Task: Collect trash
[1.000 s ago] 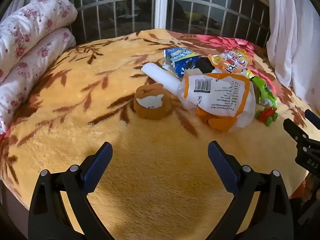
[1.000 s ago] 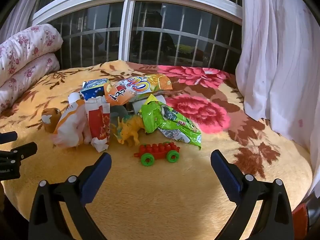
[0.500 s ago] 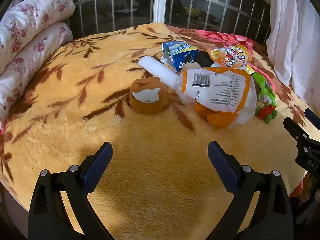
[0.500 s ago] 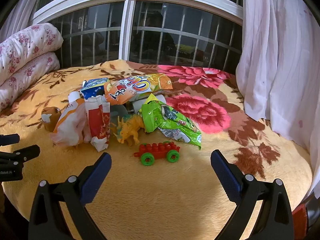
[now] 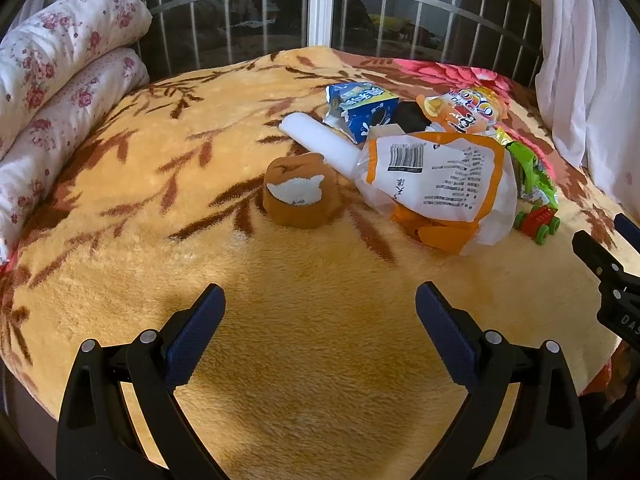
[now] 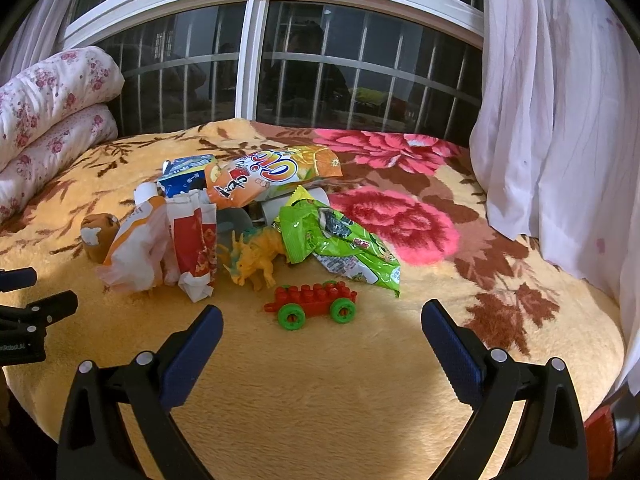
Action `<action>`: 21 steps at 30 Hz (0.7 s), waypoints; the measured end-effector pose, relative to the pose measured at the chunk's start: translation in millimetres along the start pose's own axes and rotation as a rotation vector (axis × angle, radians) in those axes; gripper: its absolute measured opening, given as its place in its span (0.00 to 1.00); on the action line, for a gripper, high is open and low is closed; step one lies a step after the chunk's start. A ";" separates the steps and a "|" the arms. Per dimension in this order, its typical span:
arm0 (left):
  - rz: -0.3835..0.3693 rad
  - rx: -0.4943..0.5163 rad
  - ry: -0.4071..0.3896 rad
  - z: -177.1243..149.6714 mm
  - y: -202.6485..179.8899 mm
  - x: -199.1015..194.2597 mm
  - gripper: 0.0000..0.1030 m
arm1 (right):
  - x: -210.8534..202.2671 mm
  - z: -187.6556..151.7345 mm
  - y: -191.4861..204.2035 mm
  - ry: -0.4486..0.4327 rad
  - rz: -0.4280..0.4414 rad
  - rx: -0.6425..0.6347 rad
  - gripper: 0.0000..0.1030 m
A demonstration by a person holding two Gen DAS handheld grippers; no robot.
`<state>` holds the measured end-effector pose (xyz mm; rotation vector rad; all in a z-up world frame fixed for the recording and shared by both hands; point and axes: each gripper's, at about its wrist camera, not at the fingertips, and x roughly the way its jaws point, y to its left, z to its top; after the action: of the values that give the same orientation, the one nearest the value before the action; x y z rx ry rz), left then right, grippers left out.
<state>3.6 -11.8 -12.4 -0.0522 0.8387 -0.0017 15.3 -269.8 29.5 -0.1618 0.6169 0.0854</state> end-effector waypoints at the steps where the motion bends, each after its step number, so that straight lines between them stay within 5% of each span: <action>1: 0.001 0.001 -0.002 -0.1 -0.2 -0.5 0.91 | 0.2 0.0 0.0 0.001 0.000 0.000 0.95; 21: -0.012 0.005 0.003 -0.4 -0.7 -0.3 0.91 | -1.9 0.3 0.0 0.001 0.001 0.001 0.95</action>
<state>3.1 -12.5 -12.4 -0.0529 0.8414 -0.0151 13.9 -269.8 30.9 -0.1609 0.6182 0.0859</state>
